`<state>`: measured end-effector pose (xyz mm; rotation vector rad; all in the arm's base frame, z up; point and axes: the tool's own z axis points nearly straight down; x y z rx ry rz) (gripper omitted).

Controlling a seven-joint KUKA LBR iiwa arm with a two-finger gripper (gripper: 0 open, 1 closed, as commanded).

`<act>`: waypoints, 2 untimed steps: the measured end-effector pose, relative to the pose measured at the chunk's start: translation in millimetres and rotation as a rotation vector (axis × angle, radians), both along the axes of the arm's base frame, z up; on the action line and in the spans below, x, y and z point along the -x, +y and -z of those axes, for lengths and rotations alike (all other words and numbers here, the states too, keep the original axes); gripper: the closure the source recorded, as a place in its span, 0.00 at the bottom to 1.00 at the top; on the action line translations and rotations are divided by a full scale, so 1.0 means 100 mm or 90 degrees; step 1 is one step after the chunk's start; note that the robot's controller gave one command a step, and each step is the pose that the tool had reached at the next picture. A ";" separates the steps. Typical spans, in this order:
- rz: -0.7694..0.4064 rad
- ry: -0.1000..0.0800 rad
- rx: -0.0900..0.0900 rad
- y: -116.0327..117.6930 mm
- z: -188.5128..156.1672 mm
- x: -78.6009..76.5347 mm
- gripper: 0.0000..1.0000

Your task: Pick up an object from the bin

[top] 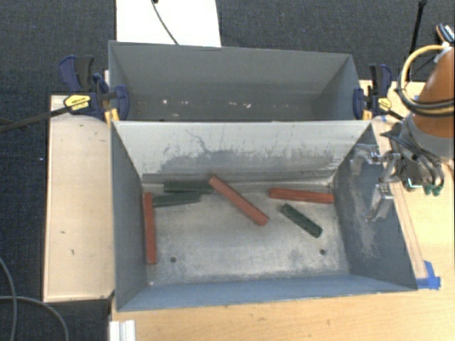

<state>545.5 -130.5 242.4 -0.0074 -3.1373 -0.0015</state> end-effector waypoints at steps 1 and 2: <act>0.195 0.000 0.000 0.14 1.57 -0.09 0.00; 0.186 -0.002 -0.001 0.82 1.72 -0.18 0.00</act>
Offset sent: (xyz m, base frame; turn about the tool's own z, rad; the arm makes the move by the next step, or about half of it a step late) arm 0.0101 0.0133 -0.1545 0.3069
